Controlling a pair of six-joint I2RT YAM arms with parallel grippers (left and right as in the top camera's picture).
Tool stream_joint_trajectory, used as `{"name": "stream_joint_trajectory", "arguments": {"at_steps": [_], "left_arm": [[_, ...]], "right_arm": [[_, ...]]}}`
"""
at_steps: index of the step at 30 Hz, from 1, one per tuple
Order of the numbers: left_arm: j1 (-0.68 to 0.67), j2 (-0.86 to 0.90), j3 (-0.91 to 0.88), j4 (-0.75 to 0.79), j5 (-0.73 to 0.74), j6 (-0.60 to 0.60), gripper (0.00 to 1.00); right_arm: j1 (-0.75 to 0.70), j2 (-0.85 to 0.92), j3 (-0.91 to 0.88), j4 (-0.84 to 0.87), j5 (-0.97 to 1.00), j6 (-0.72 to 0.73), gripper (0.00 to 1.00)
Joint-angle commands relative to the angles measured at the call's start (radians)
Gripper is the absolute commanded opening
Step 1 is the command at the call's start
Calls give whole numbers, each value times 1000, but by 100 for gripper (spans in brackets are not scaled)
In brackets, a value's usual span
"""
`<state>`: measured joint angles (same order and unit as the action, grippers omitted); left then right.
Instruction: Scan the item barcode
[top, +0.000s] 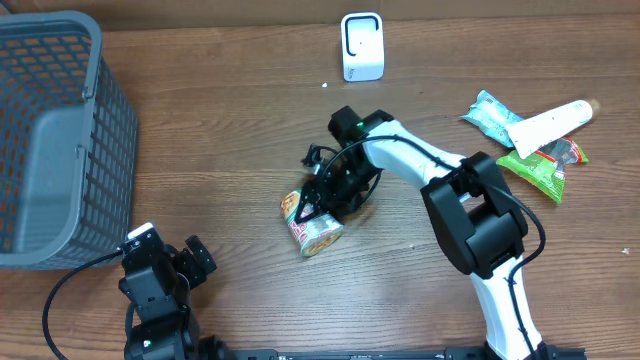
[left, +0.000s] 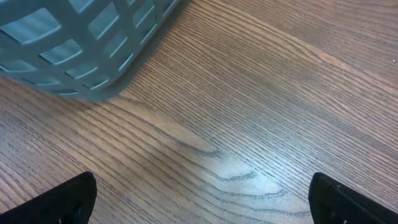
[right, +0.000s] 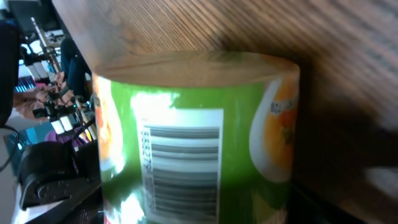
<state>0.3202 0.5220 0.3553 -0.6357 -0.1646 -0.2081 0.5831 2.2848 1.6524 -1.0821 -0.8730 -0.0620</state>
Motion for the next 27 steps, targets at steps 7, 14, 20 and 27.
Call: {"name": "stream_joint_trajectory", "arguments": {"at_steps": [7,14,20,27], "left_arm": [[-6,-5,18,4,5,-9,100],[-6,-5,18,4,5,-9,99],[-6,-5,18,4,5,-9,100],[-6,-5,18,4,5,-9,100]], "right_arm": [[-12,-61,77,-51,336,75,65],[-12,-133,173,-124,879,197,66],[-12,-134,162,-99,1328,363,67],[-8,-129,98,15,1333,362,68]]}}
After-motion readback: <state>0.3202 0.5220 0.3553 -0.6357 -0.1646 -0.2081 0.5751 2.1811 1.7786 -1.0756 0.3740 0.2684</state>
